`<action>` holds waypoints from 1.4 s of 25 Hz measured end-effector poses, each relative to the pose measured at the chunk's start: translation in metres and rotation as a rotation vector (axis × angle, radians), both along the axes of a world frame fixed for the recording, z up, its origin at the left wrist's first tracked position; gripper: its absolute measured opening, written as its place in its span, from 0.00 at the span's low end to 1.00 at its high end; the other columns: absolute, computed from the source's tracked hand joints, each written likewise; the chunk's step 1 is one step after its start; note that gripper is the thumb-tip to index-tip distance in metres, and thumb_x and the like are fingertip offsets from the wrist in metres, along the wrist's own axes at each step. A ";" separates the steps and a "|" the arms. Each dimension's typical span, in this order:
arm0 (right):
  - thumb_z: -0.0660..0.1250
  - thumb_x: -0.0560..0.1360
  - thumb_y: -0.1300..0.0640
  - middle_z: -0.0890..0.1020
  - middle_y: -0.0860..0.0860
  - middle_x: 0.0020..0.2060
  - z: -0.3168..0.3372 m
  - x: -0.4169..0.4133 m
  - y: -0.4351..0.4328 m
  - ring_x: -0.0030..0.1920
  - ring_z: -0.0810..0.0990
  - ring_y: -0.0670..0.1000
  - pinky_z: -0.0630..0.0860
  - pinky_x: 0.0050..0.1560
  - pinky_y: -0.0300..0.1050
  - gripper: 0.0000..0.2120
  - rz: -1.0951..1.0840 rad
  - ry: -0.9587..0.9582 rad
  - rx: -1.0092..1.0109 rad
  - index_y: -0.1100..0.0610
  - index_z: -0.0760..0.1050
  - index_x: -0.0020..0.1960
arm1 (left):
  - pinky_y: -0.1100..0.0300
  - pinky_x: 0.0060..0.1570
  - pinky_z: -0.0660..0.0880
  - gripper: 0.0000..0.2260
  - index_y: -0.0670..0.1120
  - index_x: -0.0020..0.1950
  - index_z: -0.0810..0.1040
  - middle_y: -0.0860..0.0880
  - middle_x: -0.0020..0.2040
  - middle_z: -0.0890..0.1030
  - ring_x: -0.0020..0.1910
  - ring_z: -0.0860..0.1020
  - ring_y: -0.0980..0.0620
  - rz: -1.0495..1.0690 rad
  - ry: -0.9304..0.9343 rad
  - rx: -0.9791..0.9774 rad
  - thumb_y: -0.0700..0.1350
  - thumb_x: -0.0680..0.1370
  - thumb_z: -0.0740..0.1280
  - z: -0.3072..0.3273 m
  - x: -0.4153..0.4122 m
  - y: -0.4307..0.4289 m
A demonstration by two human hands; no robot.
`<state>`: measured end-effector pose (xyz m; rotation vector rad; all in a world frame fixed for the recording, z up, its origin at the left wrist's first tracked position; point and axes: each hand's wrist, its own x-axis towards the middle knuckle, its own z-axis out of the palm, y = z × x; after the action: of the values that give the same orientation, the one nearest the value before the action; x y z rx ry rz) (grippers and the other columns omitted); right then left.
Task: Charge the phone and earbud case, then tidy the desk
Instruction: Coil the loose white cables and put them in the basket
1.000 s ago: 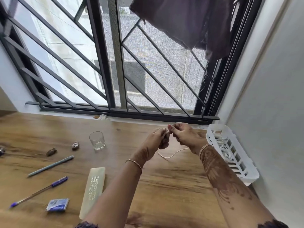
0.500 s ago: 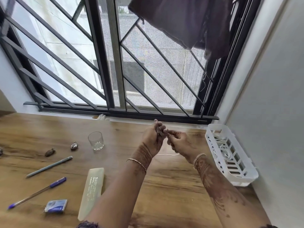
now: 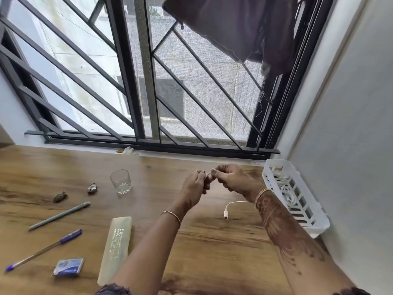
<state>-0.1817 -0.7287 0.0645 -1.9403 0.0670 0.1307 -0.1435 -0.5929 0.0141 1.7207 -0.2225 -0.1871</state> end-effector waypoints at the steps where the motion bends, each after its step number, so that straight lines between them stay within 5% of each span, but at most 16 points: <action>1: 0.64 0.78 0.51 0.71 0.46 0.29 -0.003 0.004 -0.003 0.27 0.64 0.43 0.61 0.26 0.35 0.13 -0.047 -0.026 -0.013 0.53 0.77 0.37 | 0.69 0.22 0.64 0.17 0.40 0.38 0.74 0.47 0.29 0.73 0.23 0.70 0.57 -0.012 0.015 -0.052 0.39 0.82 0.51 0.004 -0.003 -0.002; 10: 0.70 0.73 0.46 0.80 0.48 0.30 -0.028 0.013 0.002 0.28 0.71 0.41 0.66 0.31 0.36 0.14 -0.346 -0.206 0.172 0.53 0.77 0.34 | 0.70 0.26 0.67 0.17 0.41 0.41 0.75 0.50 0.28 0.73 0.26 0.71 0.57 -0.342 0.586 -0.738 0.41 0.78 0.47 0.024 -0.006 -0.001; 14: 0.61 0.80 0.56 0.76 0.44 0.24 -0.034 0.001 0.016 0.19 0.68 0.38 0.63 0.21 0.29 0.14 -0.337 -0.121 0.313 0.53 0.75 0.37 | 0.69 0.29 0.72 0.16 0.40 0.45 0.76 0.49 0.31 0.75 0.28 0.74 0.56 -0.364 0.608 -0.867 0.41 0.80 0.49 0.026 -0.010 -0.010; 17: 0.62 0.79 0.50 0.74 0.46 0.28 -0.043 -0.008 0.025 0.20 0.66 0.39 0.62 0.22 0.32 0.13 -0.256 0.003 0.091 0.52 0.74 0.37 | 0.66 0.28 0.75 0.14 0.39 0.46 0.73 0.47 0.31 0.78 0.27 0.76 0.54 -0.168 0.577 -0.939 0.40 0.81 0.50 0.031 -0.002 -0.017; 23: 0.64 0.78 0.53 0.72 0.42 0.27 -0.027 -0.019 0.022 0.23 0.68 0.38 0.64 0.28 0.28 0.10 -0.007 0.004 -0.103 0.54 0.79 0.40 | 0.61 0.27 0.69 0.14 0.44 0.44 0.71 0.48 0.35 0.75 0.29 0.74 0.55 0.049 0.050 -0.191 0.44 0.84 0.50 0.016 0.002 -0.011; 27: 0.64 0.78 0.52 0.77 0.42 0.28 -0.015 -0.015 0.011 0.26 0.71 0.36 0.65 0.31 0.31 0.12 0.000 -0.048 -0.103 0.53 0.79 0.38 | 0.59 0.28 0.70 0.15 0.44 0.38 0.72 0.47 0.30 0.76 0.25 0.73 0.52 -0.036 -0.058 0.097 0.41 0.82 0.52 0.002 0.013 0.002; 31: 0.66 0.77 0.51 0.76 0.44 0.29 -0.005 -0.006 0.003 0.30 0.69 0.40 0.65 0.35 0.34 0.13 -0.134 -0.148 -0.084 0.55 0.78 0.36 | 0.65 0.20 0.61 0.20 0.43 0.31 0.72 0.50 0.22 0.72 0.18 0.68 0.55 -0.159 0.099 0.052 0.41 0.81 0.50 0.004 0.000 0.005; 35: 0.70 0.74 0.51 0.77 0.48 0.30 -0.005 -0.002 0.007 0.27 0.70 0.39 0.66 0.29 0.31 0.11 -0.262 -0.218 0.074 0.59 0.79 0.39 | 0.65 0.23 0.56 0.20 0.46 0.28 0.68 0.52 0.22 0.66 0.19 0.62 0.56 -0.110 0.241 -0.202 0.45 0.80 0.53 0.022 -0.008 0.000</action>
<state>-0.1838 -0.7218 0.0592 -1.8431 0.1683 -0.2486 -0.1516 -0.5930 0.0358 1.4713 -0.1524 -0.4365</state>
